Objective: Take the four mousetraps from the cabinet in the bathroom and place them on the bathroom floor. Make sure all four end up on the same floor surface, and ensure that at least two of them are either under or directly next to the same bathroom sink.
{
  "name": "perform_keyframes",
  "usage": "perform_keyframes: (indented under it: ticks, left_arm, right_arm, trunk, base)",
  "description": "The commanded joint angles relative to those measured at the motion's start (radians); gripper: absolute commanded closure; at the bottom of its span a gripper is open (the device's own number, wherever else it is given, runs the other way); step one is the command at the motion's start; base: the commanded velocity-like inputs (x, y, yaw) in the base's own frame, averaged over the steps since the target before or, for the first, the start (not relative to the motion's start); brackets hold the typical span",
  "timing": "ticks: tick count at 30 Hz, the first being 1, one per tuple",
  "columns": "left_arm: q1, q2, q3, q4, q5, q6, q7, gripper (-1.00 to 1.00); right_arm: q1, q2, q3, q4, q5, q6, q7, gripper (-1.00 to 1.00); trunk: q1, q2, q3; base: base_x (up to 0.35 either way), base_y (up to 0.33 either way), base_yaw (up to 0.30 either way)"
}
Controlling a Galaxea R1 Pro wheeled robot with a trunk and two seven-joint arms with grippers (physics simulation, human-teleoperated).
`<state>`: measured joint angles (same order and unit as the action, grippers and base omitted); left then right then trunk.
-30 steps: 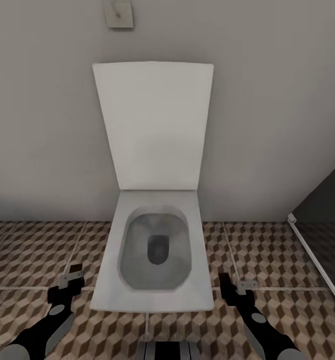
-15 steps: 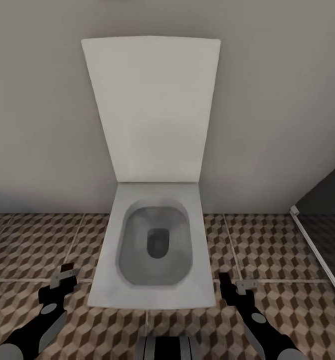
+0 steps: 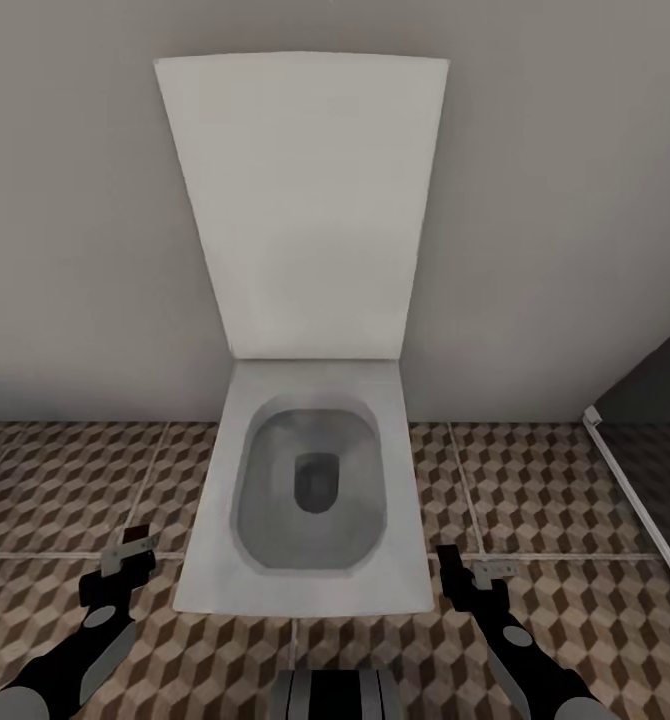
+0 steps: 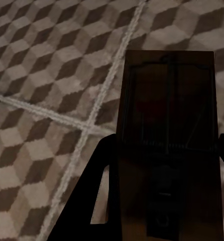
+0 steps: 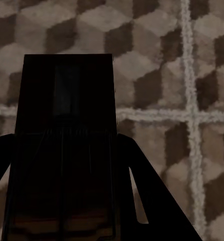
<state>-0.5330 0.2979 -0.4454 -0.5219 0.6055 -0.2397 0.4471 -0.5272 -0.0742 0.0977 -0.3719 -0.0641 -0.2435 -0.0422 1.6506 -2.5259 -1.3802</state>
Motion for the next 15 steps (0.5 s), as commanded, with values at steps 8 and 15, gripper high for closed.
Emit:
perform_keyframes:
  ticks: [8,15]
  left_arm:
    - [-0.001,0.000,-0.010,0.000,0.008,-0.005,0.008,1.00]
    - [-0.001,-0.001,-0.015,0.000,0.008,-0.004,0.007,1.00]
  right_arm:
    - [0.000,-0.002,0.006,0.001,-0.011,-0.005,-0.004,1.00]
    - [0.000,-0.012,0.002,-0.001,-0.011,-0.007,-0.025,1.00]
  trunk:
    - [0.000,0.000,-0.001]
    - [0.000,0.000,-0.001]
  base:
    - [0.010,0.108,0.000]
    - [0.001,0.009,0.000]
